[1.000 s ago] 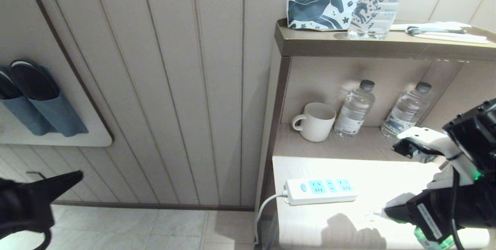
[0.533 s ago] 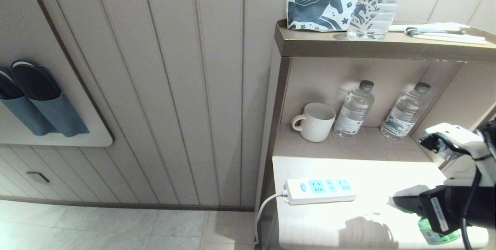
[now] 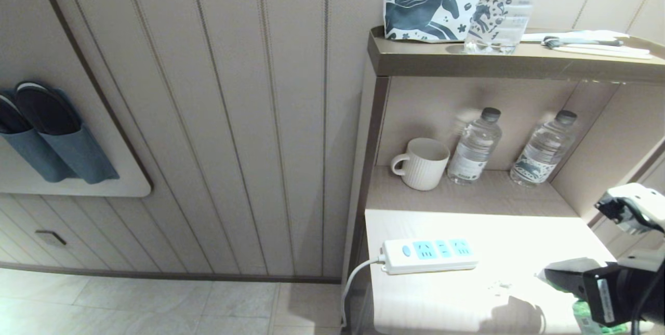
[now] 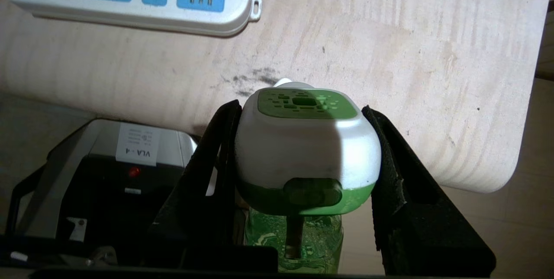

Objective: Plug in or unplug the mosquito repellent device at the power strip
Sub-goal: Place the mosquito repellent liquid on the table

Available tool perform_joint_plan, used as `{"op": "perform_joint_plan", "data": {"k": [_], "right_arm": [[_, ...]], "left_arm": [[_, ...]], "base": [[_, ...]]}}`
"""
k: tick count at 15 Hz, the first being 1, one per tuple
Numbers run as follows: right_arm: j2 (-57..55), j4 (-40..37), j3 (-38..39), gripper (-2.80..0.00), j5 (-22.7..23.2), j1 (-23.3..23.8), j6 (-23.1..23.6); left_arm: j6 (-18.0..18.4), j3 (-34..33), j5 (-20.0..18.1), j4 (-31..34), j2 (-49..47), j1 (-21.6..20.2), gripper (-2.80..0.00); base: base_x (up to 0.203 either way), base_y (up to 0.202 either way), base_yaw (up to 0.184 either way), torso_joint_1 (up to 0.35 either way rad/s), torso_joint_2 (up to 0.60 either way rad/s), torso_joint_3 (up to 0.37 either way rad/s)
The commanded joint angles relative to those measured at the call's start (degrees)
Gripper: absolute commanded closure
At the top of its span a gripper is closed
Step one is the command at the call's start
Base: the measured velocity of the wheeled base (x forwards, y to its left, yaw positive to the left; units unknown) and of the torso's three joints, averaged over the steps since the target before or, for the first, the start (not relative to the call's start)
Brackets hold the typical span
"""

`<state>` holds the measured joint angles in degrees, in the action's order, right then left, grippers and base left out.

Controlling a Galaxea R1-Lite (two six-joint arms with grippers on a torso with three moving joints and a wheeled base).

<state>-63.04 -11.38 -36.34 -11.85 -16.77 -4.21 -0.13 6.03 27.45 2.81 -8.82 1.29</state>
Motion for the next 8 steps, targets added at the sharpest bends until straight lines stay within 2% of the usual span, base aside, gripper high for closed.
{"op": "perform_joint_plan", "data": {"k": [1, 2, 4, 5, 8], "right_arm": [[-1.66, 5.08, 2.28, 0.0, -0.13, 0.41, -0.33], [-2.02, 7.92, 4.0, 0.0, -0.35, 0.47, -0.61], [-2.35, 17.36, 8.57, 0.0, -1.88, 0.37, -0.88], [-2.48, 22.93, 11.2, 0.0, -2.8, 0.37, -0.88], [-3.07, 37.86, 17.97, 0.0, -5.64, 0.27, -0.42]], "left_arm": [[1.58, -0.73, -7.22, 0.6, 8.44, -1.19, 0.0], [1.44, -1.13, -14.09, 0.2, 8.82, -1.36, 0.0], [0.72, -4.28, -24.11, -1.22, 8.81, -1.51, 0.0], [1.21, -5.87, -27.93, -2.51, 8.78, -1.54, 0.0], [2.24, -6.03, -27.98, -4.13, 8.82, -1.55, 0.0]], "base": [[0.0, 0.0, 0.0, 0.0, 0.0, 0.0], [0.0, 0.0, 0.0, 0.0, 0.0, 0.0], [0.0, 0.0, 0.0, 0.0, 0.0, 0.0], [0.0, 0.0, 0.0, 0.0, 0.0, 0.0], [0.0, 0.0, 0.0, 0.0, 0.0, 0.0]]}}
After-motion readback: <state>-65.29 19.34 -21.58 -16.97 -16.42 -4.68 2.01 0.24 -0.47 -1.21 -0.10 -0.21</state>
